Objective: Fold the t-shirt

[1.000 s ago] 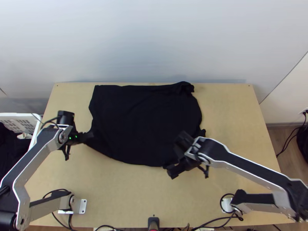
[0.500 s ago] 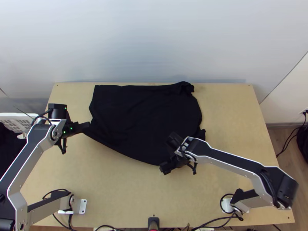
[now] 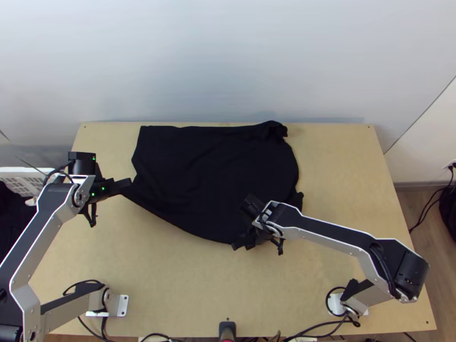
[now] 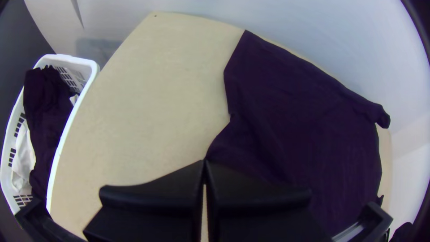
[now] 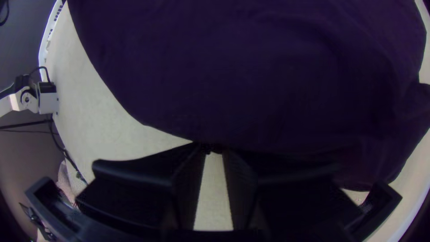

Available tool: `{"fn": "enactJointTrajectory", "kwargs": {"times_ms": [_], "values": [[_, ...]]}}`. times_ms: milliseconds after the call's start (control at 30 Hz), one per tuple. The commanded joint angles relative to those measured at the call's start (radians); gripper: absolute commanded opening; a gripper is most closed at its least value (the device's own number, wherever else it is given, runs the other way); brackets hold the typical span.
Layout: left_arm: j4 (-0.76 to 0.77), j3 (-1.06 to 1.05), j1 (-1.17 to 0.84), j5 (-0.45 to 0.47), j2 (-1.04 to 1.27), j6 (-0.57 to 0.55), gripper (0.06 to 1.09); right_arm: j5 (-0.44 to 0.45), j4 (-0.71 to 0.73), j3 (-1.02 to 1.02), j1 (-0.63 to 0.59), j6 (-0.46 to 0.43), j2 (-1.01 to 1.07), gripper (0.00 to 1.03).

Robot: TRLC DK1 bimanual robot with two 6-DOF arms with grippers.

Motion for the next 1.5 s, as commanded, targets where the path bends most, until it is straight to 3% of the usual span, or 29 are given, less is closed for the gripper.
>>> {"fn": "enactJointTrajectory", "kwargs": {"times_ms": [0, 233, 400, 633, 900, 1100, 1333, 1367, 1467], "values": [[-0.018, 0.004, 0.007, 0.000, -0.011, 0.003, 0.09, 0.051, -0.006, -0.025, -0.013, -0.025, -0.048, 0.03], [-0.130, -0.001, 0.008, 0.014, -0.075, 0.019, 0.09, 0.051, -0.155, -0.060, -0.051, -0.064, -0.223, 0.03], [-0.187, -0.001, 0.011, 0.023, -0.157, 0.034, 0.09, -0.010, -0.339, -0.045, -0.043, -0.140, -0.376, 0.03], [-0.509, 0.076, 0.010, 0.272, -0.138, 0.059, 0.09, -0.116, -0.539, 0.034, 0.070, -0.205, -0.439, 0.03], [-0.756, 0.079, -0.121, 0.305, -0.201, 0.128, 0.09, -0.205, -0.669, 0.049, 0.190, -0.254, -0.439, 0.03], [-0.756, 0.099, -0.211, 0.307, -0.301, 0.131, 0.09, -0.333, -0.766, 0.127, 0.202, -0.289, -0.437, 0.03], [-0.755, 0.048, -0.202, 0.307, -0.316, 0.129, 0.09, -0.334, -0.769, 0.066, 0.198, -0.358, -0.416, 0.08], [-0.750, 0.047, -0.196, 0.307, -0.321, 0.126, 0.09, -0.333, -0.769, 0.066, 0.195, -0.360, -0.414, 0.17], [-0.710, 0.047, -0.131, 0.308, -0.336, 0.100, 0.10, -0.322, -0.769, 0.077, 0.165, -0.347, -0.416, 0.65]]}}
